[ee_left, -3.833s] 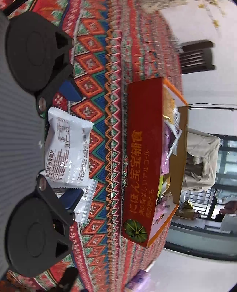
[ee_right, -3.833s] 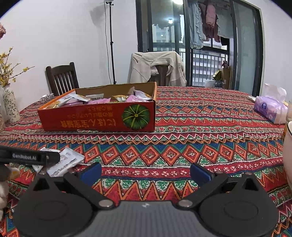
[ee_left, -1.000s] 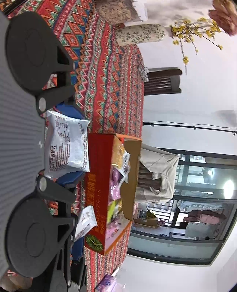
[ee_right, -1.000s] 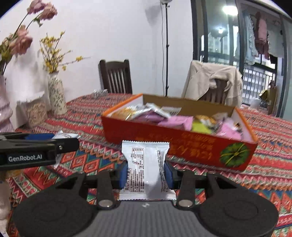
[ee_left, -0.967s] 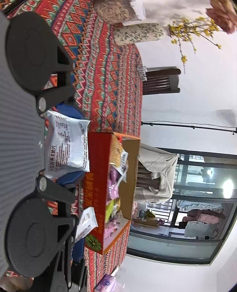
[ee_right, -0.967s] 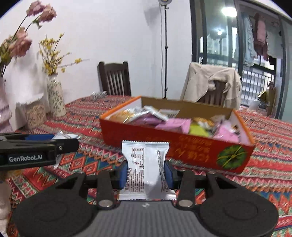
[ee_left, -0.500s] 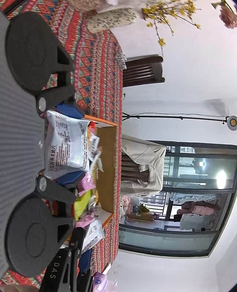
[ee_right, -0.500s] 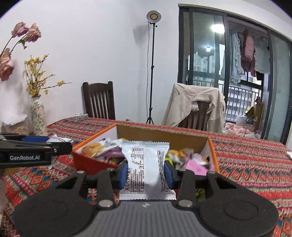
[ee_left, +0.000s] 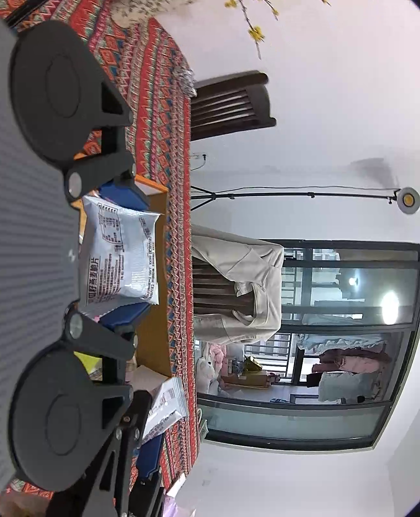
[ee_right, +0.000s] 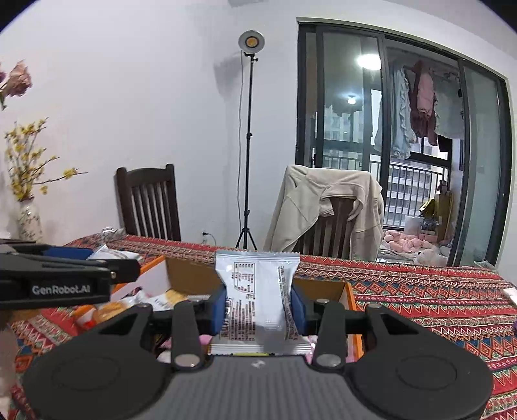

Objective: Organize snacks
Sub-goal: 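Carry both white packets over the box with both grippers, then open both grippers to drop the white packets into the box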

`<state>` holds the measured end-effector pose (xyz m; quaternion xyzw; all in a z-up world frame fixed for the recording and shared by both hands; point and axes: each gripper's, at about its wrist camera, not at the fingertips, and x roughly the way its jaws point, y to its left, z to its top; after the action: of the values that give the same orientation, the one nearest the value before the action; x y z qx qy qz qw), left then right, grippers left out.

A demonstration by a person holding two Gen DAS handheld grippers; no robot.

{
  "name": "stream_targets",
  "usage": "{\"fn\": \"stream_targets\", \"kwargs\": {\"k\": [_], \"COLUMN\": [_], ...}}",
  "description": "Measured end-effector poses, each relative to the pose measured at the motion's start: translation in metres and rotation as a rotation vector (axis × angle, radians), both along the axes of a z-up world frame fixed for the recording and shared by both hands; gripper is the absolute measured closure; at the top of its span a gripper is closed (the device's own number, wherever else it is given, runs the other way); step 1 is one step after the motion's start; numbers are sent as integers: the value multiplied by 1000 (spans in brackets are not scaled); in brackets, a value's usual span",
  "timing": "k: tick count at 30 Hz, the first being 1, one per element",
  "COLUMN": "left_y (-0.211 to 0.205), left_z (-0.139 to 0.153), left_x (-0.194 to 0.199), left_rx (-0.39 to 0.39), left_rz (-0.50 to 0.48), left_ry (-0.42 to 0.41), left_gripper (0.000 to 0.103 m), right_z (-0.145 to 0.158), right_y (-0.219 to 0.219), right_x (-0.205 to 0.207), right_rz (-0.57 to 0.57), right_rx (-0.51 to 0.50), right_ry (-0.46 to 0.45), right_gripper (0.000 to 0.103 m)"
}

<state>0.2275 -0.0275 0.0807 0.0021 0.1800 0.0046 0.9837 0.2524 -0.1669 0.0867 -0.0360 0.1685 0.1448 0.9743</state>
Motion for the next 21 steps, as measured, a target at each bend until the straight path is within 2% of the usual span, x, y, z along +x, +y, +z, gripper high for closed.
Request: {"fn": "stream_targets", "kwargs": {"k": [5,9,12,17,20,21], "left_y": [-11,-13,-11,3,7,9], "left_z": [-4,-20,-31,-40,-44,-44], "left_x": [25,31,39,49,52,51], "left_rx": [-18,-35,-25,-78,-96,-100], "left_rz": [10,33,28,19,17,22], "left_ry": [-20,-62,-48,-12,0,-2], "left_gripper": [39,39,39,39,32,26], "right_z": [-11,-26,-35,-46,-48,-49], "right_y": [-7,-17,-21,-17,-16,-16], "right_x": [20,27,33,38,42,42], "right_rz": [-54,-54,-59,-57,-54,-55], "right_rx": [23,42,50,28,24,26], "right_ry": [-29,-15,1,23,35,38], "right_gripper": [63,63,63,63,61,58]}}
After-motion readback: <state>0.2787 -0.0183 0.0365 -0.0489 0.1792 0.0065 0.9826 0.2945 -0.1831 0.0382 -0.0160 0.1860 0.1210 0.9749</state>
